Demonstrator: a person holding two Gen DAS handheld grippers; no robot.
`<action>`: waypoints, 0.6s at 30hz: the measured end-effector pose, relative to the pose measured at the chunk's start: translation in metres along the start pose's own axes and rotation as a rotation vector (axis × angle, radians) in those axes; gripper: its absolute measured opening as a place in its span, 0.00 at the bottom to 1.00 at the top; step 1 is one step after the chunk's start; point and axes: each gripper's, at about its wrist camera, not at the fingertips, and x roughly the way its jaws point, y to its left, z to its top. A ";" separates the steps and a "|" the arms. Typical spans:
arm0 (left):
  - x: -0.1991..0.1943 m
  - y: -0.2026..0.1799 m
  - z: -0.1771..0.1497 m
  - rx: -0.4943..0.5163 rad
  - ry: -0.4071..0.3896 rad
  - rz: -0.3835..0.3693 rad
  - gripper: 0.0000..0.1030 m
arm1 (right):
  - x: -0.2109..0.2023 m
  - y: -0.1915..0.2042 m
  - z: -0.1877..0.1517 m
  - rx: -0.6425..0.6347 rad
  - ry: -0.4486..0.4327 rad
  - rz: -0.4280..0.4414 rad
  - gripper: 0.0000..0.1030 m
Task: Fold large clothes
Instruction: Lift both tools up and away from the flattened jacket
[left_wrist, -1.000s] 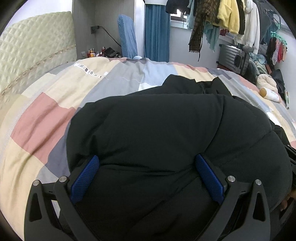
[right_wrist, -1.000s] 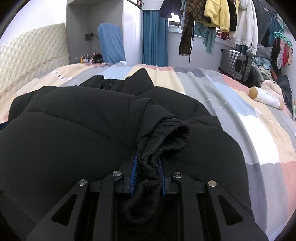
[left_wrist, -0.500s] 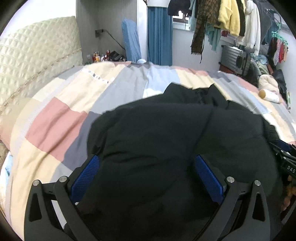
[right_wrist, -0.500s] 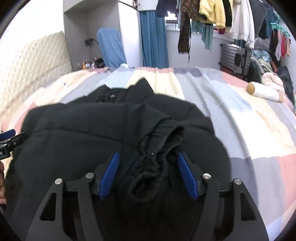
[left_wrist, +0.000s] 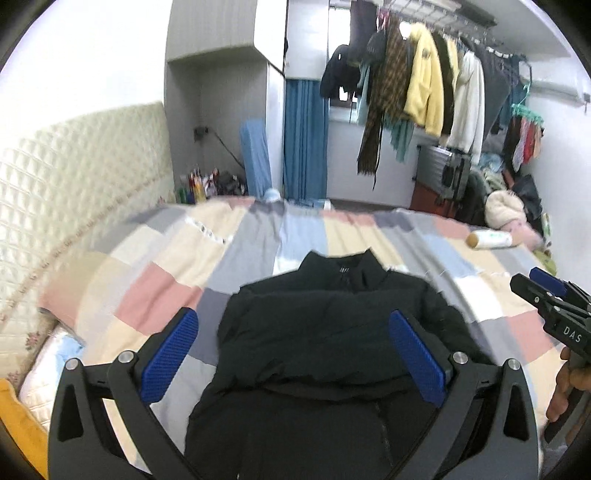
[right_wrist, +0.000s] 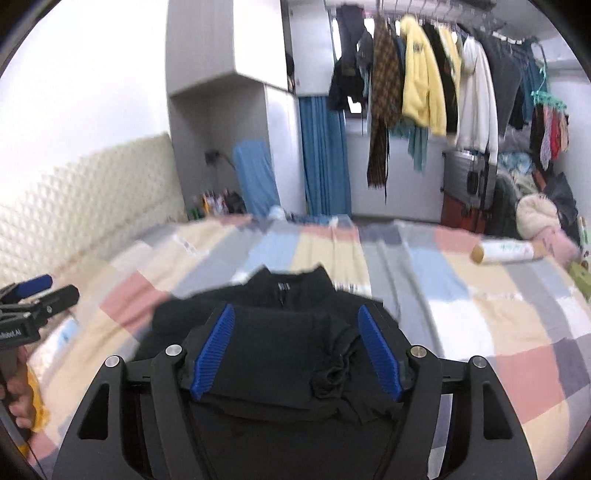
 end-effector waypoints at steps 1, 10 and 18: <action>-0.020 0.001 0.005 -0.009 -0.017 -0.008 1.00 | -0.015 0.004 0.006 -0.001 -0.019 0.001 0.67; -0.152 0.008 0.020 -0.032 -0.126 -0.036 1.00 | -0.129 0.045 0.039 -0.051 -0.156 0.021 0.73; -0.227 0.012 0.007 -0.041 -0.177 -0.081 1.00 | -0.200 0.057 0.034 -0.007 -0.202 0.054 0.73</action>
